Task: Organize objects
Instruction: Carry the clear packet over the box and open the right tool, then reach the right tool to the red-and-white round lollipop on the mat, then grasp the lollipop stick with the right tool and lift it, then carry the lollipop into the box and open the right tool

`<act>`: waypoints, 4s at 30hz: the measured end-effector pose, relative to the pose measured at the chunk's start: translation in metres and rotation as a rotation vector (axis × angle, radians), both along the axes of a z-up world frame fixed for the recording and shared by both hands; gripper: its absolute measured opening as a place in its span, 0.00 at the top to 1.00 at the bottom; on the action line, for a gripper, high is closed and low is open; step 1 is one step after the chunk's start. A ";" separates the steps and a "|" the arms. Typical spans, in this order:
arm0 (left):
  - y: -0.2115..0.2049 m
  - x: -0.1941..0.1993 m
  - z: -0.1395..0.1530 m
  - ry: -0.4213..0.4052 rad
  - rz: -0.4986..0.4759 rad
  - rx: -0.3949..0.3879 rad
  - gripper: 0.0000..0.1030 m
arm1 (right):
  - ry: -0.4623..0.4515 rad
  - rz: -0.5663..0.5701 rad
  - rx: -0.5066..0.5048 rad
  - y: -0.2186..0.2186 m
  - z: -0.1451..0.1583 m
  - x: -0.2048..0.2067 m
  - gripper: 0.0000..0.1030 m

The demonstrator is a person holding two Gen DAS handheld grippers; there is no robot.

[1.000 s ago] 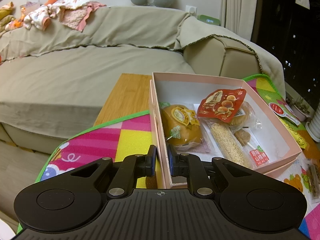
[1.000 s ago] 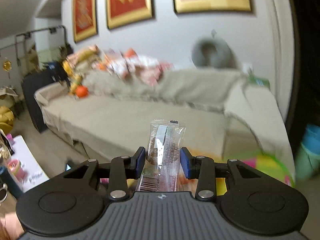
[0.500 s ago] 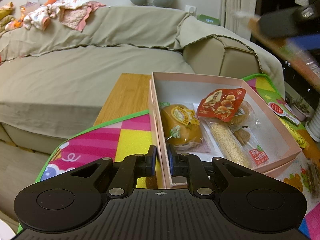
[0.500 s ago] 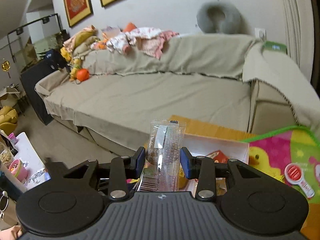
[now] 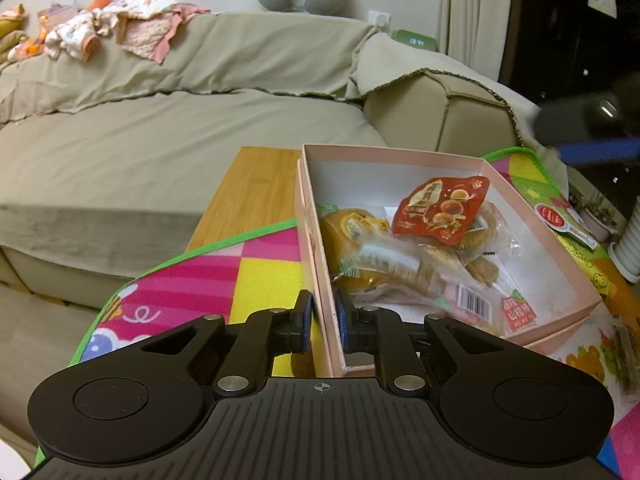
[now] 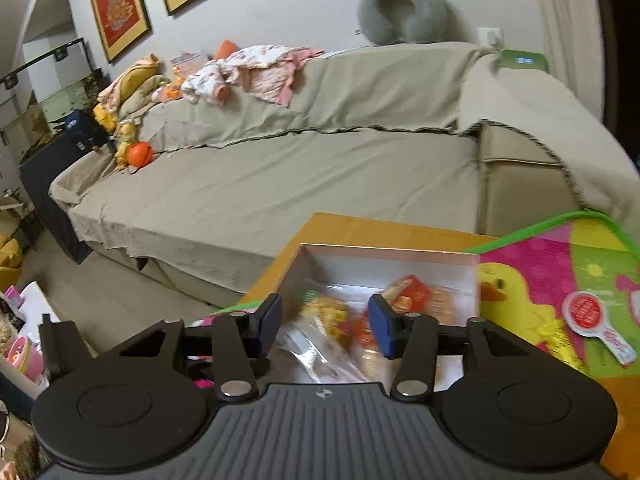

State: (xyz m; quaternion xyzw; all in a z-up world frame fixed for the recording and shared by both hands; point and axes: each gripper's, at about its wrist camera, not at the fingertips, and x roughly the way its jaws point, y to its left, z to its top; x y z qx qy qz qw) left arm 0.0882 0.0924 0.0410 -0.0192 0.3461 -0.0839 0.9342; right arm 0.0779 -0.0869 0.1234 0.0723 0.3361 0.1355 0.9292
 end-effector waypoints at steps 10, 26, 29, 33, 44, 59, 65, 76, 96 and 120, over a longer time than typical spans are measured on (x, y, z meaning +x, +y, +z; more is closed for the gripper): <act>0.001 0.000 0.000 0.000 0.000 0.000 0.85 | 0.044 -0.225 -0.050 -0.095 -0.022 -0.045 0.38; 0.000 -0.001 -0.001 0.001 -0.001 0.001 0.86 | 0.083 -0.364 -0.218 -0.171 -0.082 -0.025 0.31; 0.001 0.000 -0.001 0.002 -0.014 0.001 0.86 | 0.040 -0.360 -0.309 -0.170 -0.099 0.002 0.31; 0.000 0.000 -0.001 0.003 -0.017 0.005 0.86 | 0.024 -0.333 -0.292 -0.178 -0.117 0.035 0.28; 0.003 -0.003 0.000 0.006 -0.016 0.016 0.86 | 0.117 -0.308 -0.110 -0.196 -0.129 0.086 0.35; 0.004 -0.003 0.000 0.001 -0.017 -0.001 0.85 | 0.191 -0.473 -0.132 -0.198 -0.107 -0.063 0.42; 0.004 -0.003 0.000 0.001 -0.018 0.000 0.85 | 0.273 -0.467 0.147 -0.185 -0.111 -0.111 0.31; 0.005 -0.004 0.000 0.000 -0.019 -0.001 0.85 | 0.186 -0.333 -0.119 -0.121 -0.102 -0.119 0.28; 0.003 -0.004 0.000 0.001 -0.018 -0.001 0.85 | 0.183 -0.263 -0.174 -0.130 -0.102 -0.116 0.45; 0.003 0.000 -0.001 0.001 -0.026 -0.020 0.84 | -0.201 -0.002 -0.144 -0.010 0.093 -0.042 0.45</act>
